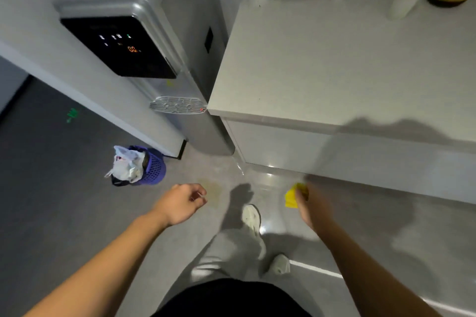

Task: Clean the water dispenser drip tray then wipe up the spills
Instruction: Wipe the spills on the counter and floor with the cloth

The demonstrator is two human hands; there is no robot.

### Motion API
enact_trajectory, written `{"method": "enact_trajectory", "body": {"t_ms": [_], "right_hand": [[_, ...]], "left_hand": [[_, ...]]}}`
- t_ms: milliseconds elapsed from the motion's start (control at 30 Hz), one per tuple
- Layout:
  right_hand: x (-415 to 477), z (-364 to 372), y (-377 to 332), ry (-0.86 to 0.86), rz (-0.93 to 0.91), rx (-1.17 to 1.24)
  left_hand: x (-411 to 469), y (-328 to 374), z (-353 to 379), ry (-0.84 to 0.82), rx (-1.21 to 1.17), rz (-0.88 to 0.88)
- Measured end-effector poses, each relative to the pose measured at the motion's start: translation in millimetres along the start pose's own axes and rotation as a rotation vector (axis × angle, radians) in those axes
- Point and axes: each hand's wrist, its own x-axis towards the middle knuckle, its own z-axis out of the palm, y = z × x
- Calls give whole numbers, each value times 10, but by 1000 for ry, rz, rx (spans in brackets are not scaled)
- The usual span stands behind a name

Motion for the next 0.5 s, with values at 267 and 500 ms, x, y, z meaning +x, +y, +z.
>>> {"method": "enact_trajectory", "body": {"t_ms": [267,500], "right_hand": [[-969,791,-43,-94,110,-9],[-1136,1609,-704,-124,95,-11]], "left_hand": [[-661,-953,418,-46,-81,-154],[-716,-2114,533,-40,-242,-211]]}}
